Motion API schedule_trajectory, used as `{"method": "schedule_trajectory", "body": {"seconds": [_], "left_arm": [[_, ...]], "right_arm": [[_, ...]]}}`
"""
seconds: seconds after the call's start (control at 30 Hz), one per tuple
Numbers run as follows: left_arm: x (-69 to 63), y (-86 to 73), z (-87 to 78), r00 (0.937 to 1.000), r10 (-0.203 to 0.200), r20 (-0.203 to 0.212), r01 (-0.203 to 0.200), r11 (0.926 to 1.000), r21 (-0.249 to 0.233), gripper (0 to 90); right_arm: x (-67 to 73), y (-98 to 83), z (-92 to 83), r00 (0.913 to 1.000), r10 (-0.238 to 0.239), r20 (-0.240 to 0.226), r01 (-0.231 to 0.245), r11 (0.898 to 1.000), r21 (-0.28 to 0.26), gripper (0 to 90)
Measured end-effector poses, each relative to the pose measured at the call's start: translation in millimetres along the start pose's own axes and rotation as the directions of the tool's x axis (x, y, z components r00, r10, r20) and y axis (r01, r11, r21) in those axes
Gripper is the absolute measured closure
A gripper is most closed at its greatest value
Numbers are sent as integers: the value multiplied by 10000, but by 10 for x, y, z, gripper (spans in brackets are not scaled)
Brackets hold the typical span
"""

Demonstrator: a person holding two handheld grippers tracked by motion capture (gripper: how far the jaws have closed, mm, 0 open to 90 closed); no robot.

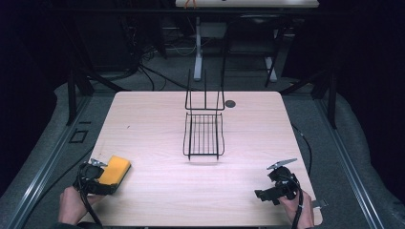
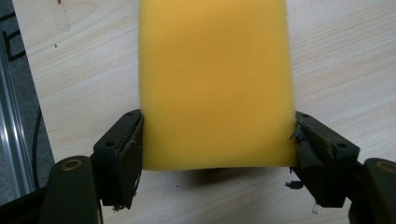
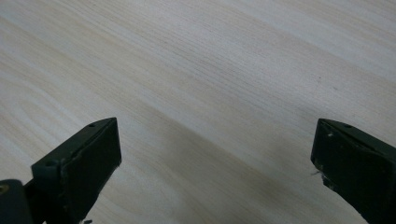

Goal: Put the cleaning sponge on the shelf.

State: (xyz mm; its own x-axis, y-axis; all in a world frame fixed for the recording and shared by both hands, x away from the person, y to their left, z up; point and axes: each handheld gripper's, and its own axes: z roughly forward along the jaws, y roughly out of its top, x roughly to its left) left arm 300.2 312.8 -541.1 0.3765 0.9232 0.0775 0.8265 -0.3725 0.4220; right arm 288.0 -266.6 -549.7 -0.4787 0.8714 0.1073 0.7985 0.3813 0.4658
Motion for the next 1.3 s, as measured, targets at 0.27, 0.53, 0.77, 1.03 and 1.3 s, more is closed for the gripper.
{"method": "schedule_trajectory", "body": {"seconds": [0.27, 0.53, 0.77, 1.03, 1.3], "left_arm": [[-47, -4, -77, 9996, 252, -93, -255, 9991, -335, 290], [-40, 17, -120, 9995, 279, 132, -272, 9985, -479, 302], [-77, 44, -164, 9990, 376, 228, -361, 9974, -624, 306], [-154, 110, -217, 9971, 653, 402, -617, 9945, -851, 308], [-246, 157, -288, 9943, 1020, 306, -987, 9907, -939, 307]], "right_arm": [[-6, -3, -7, 10000, -53, 45, 53, 10000, 58, 12], [7, 4, 8, 10000, -80, -3, 80, 9999, 110, 13], [6, -4, -13, 10000, -48, 33, 47, 9999, 152, 15], [35, 5, 11, 9995, -298, 137, 293, 9990, 327, 15], [51, 8, 16, 9987, -499, 121, 492, 9974, 533, 16]]}}
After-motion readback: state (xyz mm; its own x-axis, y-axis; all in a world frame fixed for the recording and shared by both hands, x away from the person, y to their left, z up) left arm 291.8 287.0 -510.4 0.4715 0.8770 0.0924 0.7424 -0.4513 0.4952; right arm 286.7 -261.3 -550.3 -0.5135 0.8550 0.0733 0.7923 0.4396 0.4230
